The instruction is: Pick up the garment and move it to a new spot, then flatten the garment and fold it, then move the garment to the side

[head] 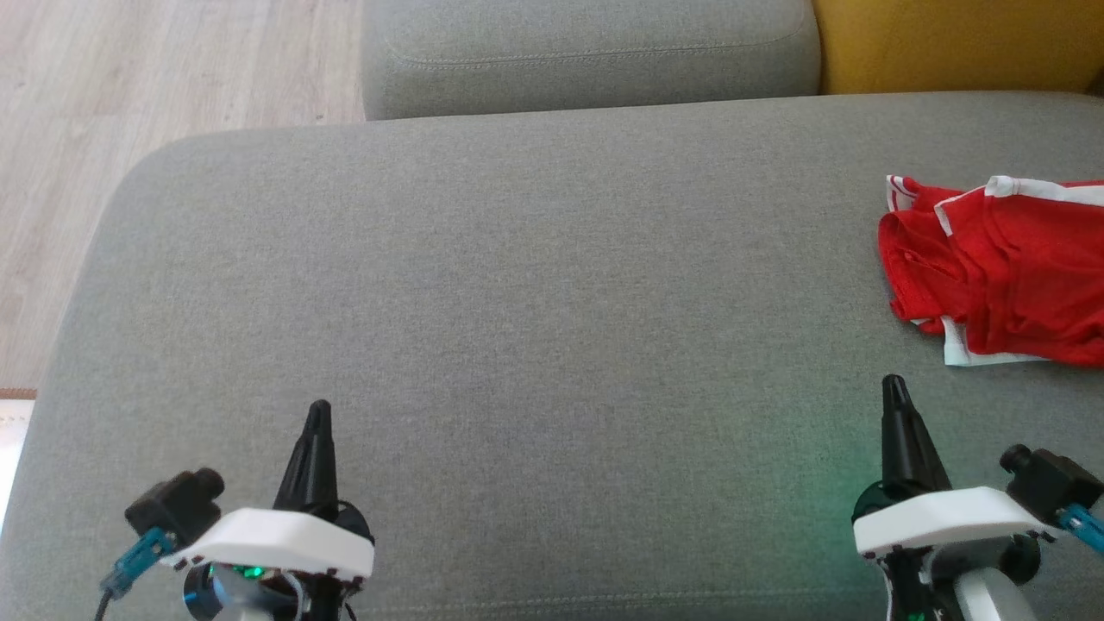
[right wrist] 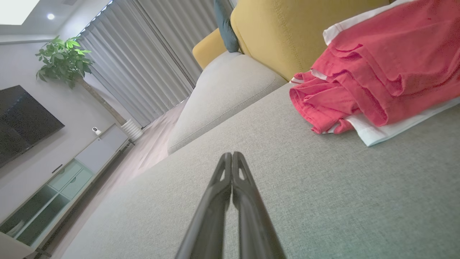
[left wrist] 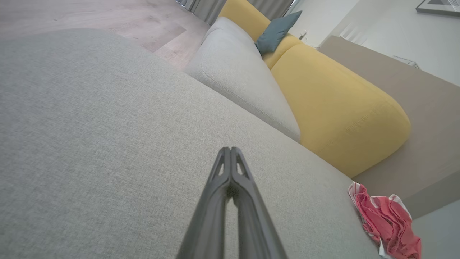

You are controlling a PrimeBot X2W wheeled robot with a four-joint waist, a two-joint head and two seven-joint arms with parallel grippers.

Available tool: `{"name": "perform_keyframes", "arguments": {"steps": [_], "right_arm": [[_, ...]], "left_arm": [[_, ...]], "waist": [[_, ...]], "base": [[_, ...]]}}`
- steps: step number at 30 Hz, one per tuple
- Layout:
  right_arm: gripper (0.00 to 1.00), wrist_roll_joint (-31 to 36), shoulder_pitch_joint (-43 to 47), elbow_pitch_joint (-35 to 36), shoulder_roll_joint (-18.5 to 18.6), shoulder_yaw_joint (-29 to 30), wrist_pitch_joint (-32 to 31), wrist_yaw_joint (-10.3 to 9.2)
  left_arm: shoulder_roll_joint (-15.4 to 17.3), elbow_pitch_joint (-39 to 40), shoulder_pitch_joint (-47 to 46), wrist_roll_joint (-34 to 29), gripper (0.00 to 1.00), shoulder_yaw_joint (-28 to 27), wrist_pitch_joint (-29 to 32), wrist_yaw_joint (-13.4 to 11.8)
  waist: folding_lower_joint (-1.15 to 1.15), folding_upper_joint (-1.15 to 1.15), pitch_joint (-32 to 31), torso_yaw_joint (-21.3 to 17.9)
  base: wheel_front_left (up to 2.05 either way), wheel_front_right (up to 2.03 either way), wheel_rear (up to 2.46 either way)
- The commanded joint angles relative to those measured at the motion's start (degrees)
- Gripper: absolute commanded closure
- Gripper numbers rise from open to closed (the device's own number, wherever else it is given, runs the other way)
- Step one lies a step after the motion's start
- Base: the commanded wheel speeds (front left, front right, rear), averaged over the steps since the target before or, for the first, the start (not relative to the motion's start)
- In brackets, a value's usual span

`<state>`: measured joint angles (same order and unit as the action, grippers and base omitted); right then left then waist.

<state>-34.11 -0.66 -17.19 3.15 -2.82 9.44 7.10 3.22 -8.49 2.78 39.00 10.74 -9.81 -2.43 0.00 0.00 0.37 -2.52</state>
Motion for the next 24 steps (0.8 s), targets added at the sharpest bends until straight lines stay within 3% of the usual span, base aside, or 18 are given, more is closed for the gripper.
{"name": "perform_keyframes", "arguments": {"steps": [1, 24], "right_arm": [[1.00, -1.89, -3.11, 2.12, 0.94, 0.18, -0.55, 0.12], [1.00, -17.66, -3.68, 2.46, 1.20, 1.83, -4.03, 0.19]], "left_arm": [[0.75, 1.54, -3.14, 1.67, 1.00, -1.25, 0.31, 0.66], [1.17, -0.25, -4.60, 16.34, 1.00, -4.57, 3.81, 3.15]], "waist": [[0.00, 0.00, 0.00, 0.04], [0.00, 0.00, -0.05, 0.71]], "base": [[0.00, 0.00, 0.00], [0.00, 0.00, 0.00]]}}
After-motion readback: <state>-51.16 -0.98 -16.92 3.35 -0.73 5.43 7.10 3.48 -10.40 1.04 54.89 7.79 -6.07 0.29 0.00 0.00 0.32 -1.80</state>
